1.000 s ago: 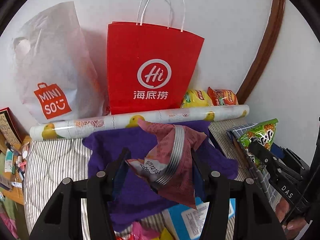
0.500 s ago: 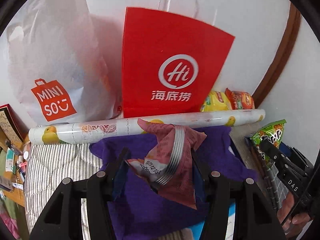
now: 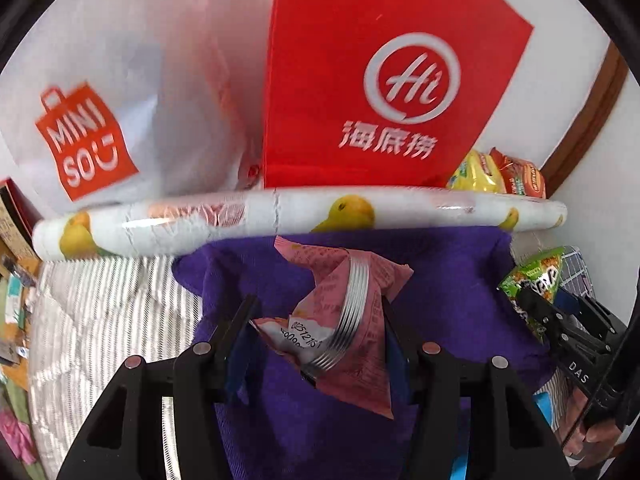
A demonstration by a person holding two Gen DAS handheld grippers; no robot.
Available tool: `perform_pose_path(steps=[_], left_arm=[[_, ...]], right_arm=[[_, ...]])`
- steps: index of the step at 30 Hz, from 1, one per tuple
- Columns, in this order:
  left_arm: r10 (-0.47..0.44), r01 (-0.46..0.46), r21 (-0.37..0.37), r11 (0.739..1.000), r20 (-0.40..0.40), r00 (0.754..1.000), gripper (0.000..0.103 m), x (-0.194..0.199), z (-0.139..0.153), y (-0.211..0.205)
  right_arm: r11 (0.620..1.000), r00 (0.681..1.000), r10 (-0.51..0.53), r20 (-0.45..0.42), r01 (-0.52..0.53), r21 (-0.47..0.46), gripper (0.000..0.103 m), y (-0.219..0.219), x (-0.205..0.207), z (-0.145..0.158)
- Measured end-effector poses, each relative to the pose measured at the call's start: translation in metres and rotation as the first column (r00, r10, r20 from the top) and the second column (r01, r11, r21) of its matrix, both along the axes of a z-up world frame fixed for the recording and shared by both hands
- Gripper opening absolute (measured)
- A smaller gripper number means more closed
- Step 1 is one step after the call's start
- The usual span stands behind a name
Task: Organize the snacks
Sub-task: 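Lift and carry the green bag and pink candy toward the purple towel with both tools, then lower and release the green bag and pink candy onto the purple towel with both tools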
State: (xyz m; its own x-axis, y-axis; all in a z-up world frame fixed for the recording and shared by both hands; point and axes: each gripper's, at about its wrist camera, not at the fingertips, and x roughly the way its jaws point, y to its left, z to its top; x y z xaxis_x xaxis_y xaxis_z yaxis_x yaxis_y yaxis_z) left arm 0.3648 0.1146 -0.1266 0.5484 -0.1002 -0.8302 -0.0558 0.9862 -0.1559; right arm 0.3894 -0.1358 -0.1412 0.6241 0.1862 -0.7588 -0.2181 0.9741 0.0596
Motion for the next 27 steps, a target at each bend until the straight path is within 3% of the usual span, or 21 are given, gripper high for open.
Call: perform_pose_path(steps=[17, 24, 27], left_arm=[[-0.015, 0.015, -0.003, 1.000, -0.068, 0.998, 0.054, 0.010, -0.026, -0.002], [-0.023, 0.022, -0.003, 1.000, -0.086, 0.996, 0.054, 0.012, -0.031, -0.005], [-0.023, 0.023, -0.005, 1.000, -0.096, 0.995, 0.054, 0.011, -0.032, -0.005]], right_arm=[[0.999, 0.995, -0.010, -0.103, 0.014, 0.037, 0.045, -0.011, 0.013, -0.021], [1.000, 0.995, -0.013, -0.097, 0.015, 0.022, 0.046, -0.008, 0.012, -0.018], [1.000, 0.995, -0.016, -0.095, 0.019, 0.024, 0.053, -0.009, 0.011, -0.016]])
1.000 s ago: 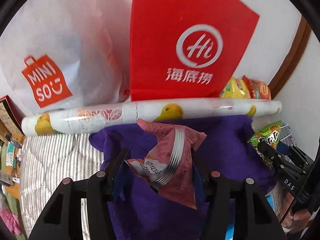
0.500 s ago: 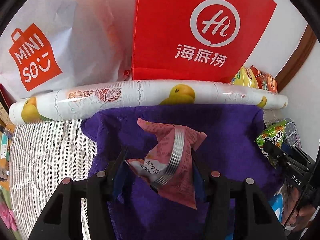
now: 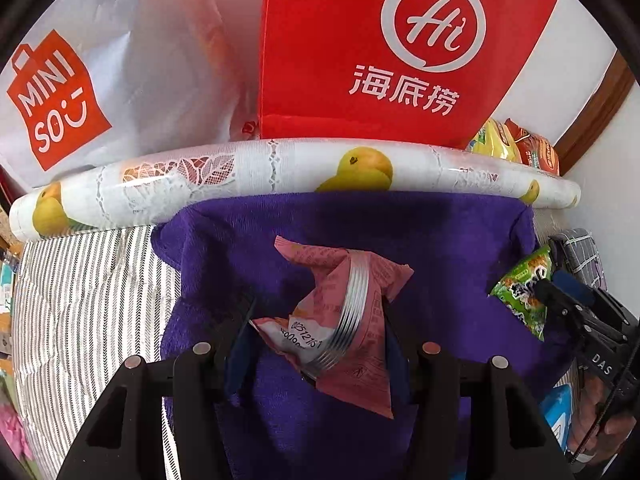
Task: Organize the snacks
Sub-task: 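Lower and release the green bag and pink candy onto the purple towel with both tools, then grasp the blue snack bag with the right tool while the left tool grasps the red snack bag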
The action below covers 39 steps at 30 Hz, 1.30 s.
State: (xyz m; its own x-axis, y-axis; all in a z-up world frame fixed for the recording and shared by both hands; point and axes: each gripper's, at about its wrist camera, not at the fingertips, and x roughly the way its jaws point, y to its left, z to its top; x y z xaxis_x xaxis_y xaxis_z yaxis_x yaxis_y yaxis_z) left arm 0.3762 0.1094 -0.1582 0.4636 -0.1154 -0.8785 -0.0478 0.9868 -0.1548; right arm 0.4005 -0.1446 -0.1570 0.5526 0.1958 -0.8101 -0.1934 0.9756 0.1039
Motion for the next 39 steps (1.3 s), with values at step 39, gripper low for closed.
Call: perform_pose_path(steps=[39], left_arm=[[-0.022, 0.024, -0.012, 1.000, 0.156, 0.988, 0.077, -0.151, 0.108, -0.022]], right_arm=[[0.997, 0.970, -0.013, 0.244, 0.030, -0.068, 0.089, 0.001, -0.184, 0.124]])
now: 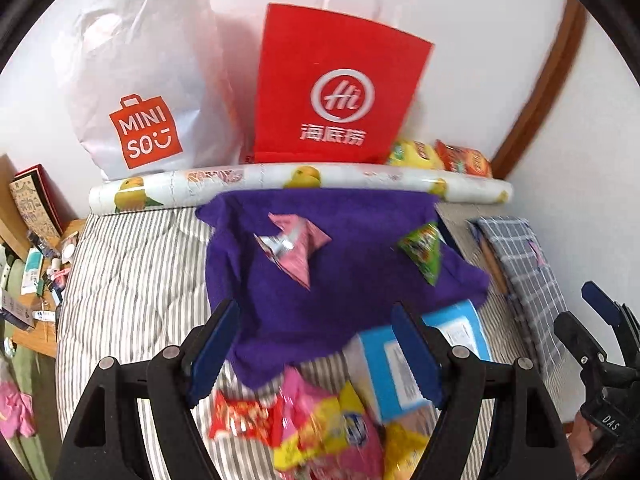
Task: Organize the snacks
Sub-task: 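Grasp the blue snack bag with the right tool while the left tool grasps the red snack bag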
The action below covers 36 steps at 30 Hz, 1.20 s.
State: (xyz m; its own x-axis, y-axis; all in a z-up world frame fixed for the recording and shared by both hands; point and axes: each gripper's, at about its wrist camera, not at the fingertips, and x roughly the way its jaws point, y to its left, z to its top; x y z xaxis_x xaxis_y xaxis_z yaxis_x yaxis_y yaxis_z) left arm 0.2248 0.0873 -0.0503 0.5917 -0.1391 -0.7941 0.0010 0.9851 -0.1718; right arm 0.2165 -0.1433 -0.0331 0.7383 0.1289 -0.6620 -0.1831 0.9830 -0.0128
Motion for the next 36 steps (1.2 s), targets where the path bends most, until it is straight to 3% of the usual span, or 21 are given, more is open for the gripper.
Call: perform_pose_path(steps=[4, 13, 22, 32, 36], left_arm=[[-0.010, 0.009, 0.026, 1.000, 0.023, 1.000, 0.077, -0.026, 0.005, -0.011], [-0.013, 0.012, 0.014, 1.000, 0.039, 0.999, 0.077, -0.076, 0.008, -0.013], [-0.010, 0.011, -0.018, 1.000, 0.055, 0.998, 0.077, -0.101, -0.002, -0.013], [0.025, -0.025, -0.005, 1.000, 0.007, 1.000, 0.077, -0.115, -0.031, 0.000], [0.052, -0.052, -0.015, 0.999, -0.022, 0.998, 0.077, -0.114, -0.046, 0.008]], right_arm=[[1.000, 0.999, -0.007, 0.039, 0.006, 0.011, 0.089, 0.003, -0.035, 0.005], [0.999, 1.000, 0.012, 0.000, -0.012, 0.038, 0.089, 0.007, -0.076, -0.005], [0.993, 1.000, 0.013, -0.015, -0.012, 0.113, 0.089, -0.008, -0.103, -0.008], [0.995, 0.994, 0.067, -0.083, -0.060, 0.076, 0.089, 0.005, -0.120, -0.060], [0.994, 0.983, 0.098, -0.155, -0.088, 0.071, 0.075, 0.012, -0.119, -0.088]])
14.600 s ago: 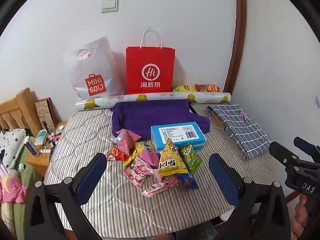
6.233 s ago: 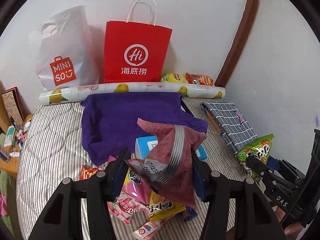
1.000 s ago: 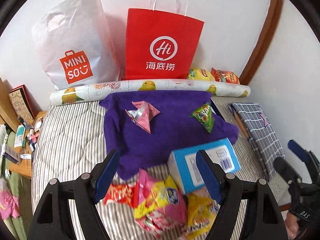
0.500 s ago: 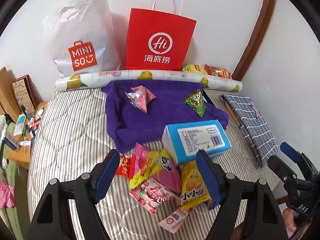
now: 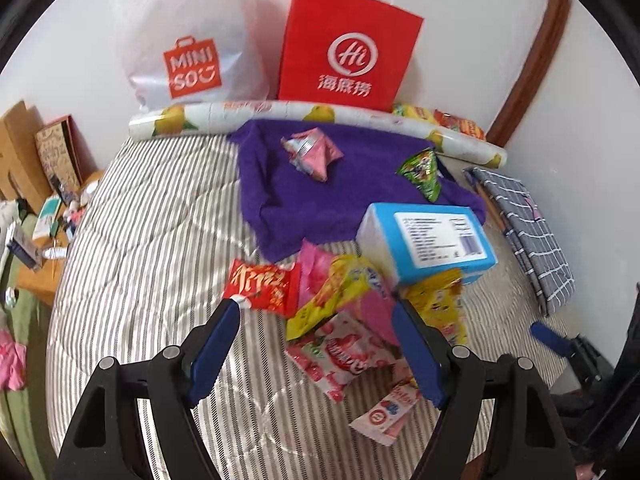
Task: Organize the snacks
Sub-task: 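Grasp the blue snack bag with the right tool while the left tool grasps the red snack bag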
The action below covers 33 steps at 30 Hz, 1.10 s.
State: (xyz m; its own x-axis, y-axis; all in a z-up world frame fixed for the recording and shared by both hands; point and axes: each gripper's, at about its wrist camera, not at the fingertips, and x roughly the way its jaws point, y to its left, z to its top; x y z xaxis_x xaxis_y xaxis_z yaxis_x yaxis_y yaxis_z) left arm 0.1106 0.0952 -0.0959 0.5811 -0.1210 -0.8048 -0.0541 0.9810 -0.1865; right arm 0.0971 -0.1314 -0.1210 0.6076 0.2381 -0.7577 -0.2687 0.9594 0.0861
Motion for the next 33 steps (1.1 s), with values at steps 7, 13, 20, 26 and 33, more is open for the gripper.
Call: perform_pose_path(steps=[7, 13, 20, 26, 33], left_arm=[[0.045, -0.047, -0.038, 0.998, -0.045, 0.998, 0.077, 0.000, -0.022, 0.019], [0.066, -0.070, -0.049, 0.996, -0.080, 0.995, 0.077, -0.001, -0.037, 0.028], [0.069, -0.073, -0.040, 0.997, -0.098, 0.993, 0.077, 0.001, -0.045, 0.029], [0.064, -0.067, -0.033, 0.997, -0.087, 0.994, 0.077, -0.001, -0.043, 0.032], [0.075, -0.079, -0.032, 0.996, -0.095, 0.993, 0.077, -0.001, -0.051, 0.039]], right_arm=[[0.998, 0.996, 0.041, -0.081, -0.038, 0.048, 0.069, 0.004, 0.006, -0.035], [0.998, 0.990, 0.062, -0.127, -0.058, 0.038, 0.069, 0.012, 0.012, -0.058], [0.996, 0.987, 0.080, -0.138, -0.073, 0.055, 0.061, 0.014, 0.015, -0.071], [0.995, 0.987, 0.097, -0.125, -0.095, 0.021, 0.046, 0.008, 0.011, -0.070], [0.999, 0.998, -0.017, -0.063, 0.015, -0.032, 0.046, -0.024, 0.015, -0.059]])
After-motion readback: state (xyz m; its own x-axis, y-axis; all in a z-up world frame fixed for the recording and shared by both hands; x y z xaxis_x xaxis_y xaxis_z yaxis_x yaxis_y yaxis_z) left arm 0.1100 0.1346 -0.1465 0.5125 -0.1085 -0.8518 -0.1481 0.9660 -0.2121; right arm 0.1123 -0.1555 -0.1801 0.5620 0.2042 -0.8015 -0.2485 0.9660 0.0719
